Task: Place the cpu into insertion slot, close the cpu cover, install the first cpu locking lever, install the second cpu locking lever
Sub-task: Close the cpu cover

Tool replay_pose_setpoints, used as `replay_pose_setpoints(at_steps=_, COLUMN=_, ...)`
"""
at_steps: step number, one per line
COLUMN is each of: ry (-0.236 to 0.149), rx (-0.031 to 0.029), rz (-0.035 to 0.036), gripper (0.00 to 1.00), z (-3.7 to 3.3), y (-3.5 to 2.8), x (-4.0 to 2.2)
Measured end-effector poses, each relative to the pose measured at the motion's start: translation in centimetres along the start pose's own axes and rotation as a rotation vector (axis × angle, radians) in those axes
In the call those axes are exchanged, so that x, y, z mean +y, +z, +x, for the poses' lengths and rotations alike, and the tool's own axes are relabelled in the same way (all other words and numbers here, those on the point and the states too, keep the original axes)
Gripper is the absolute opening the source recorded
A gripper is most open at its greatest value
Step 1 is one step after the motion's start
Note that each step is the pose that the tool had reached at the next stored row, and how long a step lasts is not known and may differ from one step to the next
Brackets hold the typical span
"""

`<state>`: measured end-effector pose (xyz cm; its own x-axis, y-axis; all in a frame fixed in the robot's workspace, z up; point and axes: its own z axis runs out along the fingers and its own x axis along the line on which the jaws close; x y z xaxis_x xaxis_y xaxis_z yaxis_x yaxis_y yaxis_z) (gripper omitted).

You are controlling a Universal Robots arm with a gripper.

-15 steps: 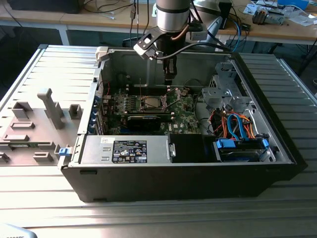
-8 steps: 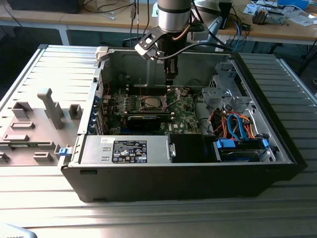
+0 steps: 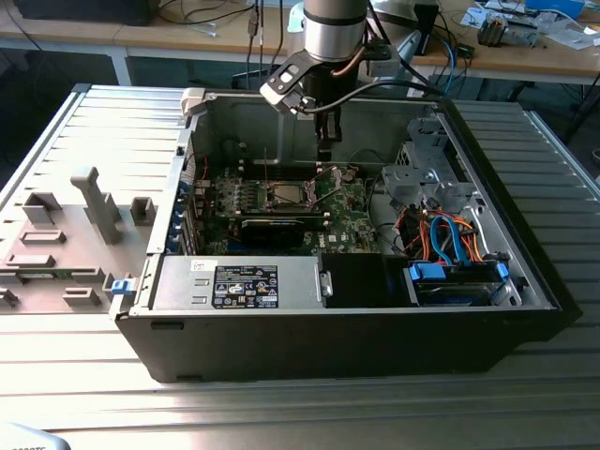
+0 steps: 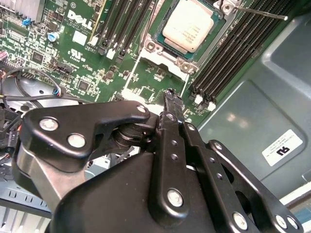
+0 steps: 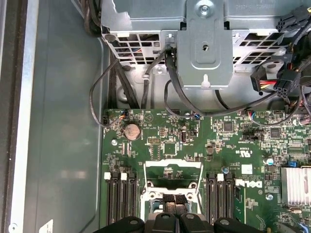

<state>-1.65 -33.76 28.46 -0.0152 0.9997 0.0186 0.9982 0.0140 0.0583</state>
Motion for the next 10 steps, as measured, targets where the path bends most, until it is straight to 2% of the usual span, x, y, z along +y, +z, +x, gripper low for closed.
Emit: replay_pose_setpoints(at_steps=10, ry=0.0, rx=0.0, rz=0.0008, gripper=0.11, z=-0.01, y=0.05, x=0.87)
